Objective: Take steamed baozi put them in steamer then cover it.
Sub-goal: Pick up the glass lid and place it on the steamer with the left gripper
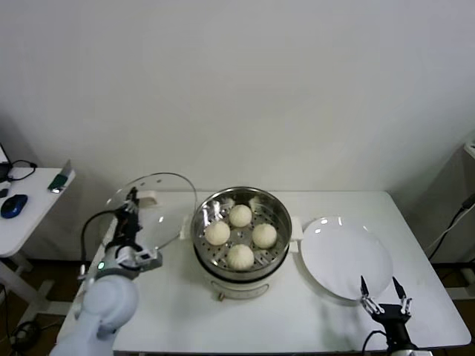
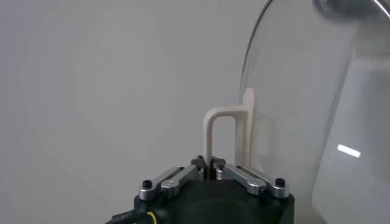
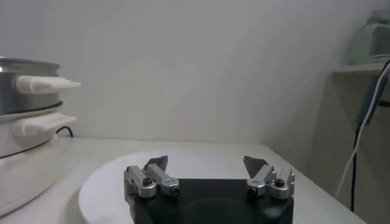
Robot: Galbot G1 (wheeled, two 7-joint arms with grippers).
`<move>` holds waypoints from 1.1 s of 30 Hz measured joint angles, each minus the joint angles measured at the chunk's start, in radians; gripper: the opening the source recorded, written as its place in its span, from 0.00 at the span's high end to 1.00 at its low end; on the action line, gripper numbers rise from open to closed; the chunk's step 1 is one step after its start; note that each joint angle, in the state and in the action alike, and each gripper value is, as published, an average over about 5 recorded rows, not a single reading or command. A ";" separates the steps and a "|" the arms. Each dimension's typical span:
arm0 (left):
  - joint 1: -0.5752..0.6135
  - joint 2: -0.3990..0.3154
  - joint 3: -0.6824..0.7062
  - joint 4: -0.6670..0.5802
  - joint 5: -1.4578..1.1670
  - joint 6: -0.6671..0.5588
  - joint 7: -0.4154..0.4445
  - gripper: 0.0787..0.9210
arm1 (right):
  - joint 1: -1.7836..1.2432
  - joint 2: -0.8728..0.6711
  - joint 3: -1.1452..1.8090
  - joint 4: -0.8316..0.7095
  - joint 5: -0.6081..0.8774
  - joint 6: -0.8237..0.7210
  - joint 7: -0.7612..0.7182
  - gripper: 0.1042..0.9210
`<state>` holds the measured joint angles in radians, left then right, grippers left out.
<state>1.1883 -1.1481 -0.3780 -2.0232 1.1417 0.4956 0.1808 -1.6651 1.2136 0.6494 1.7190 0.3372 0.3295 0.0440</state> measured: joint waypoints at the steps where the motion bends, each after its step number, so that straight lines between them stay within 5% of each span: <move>1: -0.011 -0.007 0.022 -0.007 0.012 0.013 0.014 0.92 | 0.001 0.001 0.000 -0.001 -0.001 0.000 0.001 0.12; 10: -0.054 -0.148 0.192 -0.036 0.186 0.074 0.125 0.92 | 0.020 0.001 -0.007 -0.011 -0.007 0.001 0.005 0.12; 20: -0.066 -0.353 0.321 0.008 0.416 0.065 0.154 0.92 | 0.034 -0.006 -0.010 -0.026 -0.009 0.007 0.006 0.12; 33: -0.099 -0.458 0.388 0.130 0.542 0.095 0.169 0.92 | 0.048 -0.012 -0.015 -0.056 -0.011 0.029 0.014 0.12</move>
<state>1.0893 -1.6057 0.0098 -1.8927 1.6836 0.5910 0.3493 -1.6175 1.2020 0.6341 1.6629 0.3267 0.3584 0.0578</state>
